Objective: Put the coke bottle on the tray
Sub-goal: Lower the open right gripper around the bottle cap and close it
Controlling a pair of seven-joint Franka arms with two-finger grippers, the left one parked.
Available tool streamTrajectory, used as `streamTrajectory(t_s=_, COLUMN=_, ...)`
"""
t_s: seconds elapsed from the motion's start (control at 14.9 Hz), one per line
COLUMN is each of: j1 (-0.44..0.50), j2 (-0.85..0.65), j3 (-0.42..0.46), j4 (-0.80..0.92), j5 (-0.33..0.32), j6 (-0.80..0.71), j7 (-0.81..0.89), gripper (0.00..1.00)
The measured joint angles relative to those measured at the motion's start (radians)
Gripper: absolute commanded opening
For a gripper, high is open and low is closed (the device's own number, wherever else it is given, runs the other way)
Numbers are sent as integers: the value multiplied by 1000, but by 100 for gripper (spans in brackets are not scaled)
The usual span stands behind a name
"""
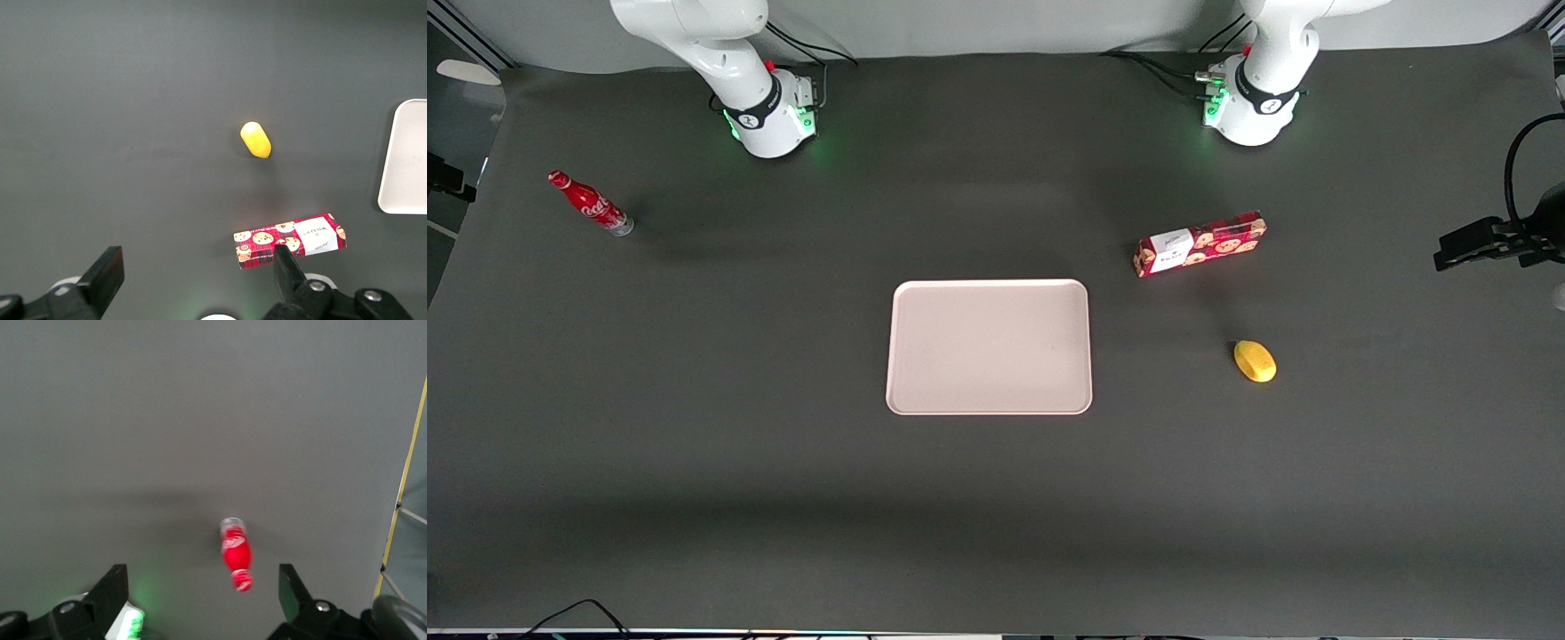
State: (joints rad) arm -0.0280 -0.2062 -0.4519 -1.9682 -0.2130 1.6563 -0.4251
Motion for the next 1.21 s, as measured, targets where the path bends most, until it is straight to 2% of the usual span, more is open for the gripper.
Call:
streamTrajectory(t_s=0.13, j1=-3, j2=-58, j3=-103, j4=-172, j5=-54, j6=139, j7=-56, gripper=100)
streamTrajectory(t_s=0.27, j1=-3, j2=-97, j3=-182, j4=-296, j5=-74, j6=241, j7=-81, gripper=100)
streamTrajectory(t_s=0.54, j1=-3, j2=-124, j3=-253, j4=-470, j5=-80, j6=393, j7=-90, gripper=100)
streamTrajectory(t_s=0.74, j1=-5, j2=-140, j3=-313, j4=-542, j5=-115, j6=450, j7=-90, gripper=100)
streamTrajectory(t_s=1.01, j1=-34, j2=-214, j3=-371, j4=-597, j5=-195, j6=468, j7=-90, gripper=100)
streamTrajectory(t_s=1.21, j1=-43, j2=-251, j3=-422, j4=-607, j5=-218, j6=468, j7=-96, gripper=94)
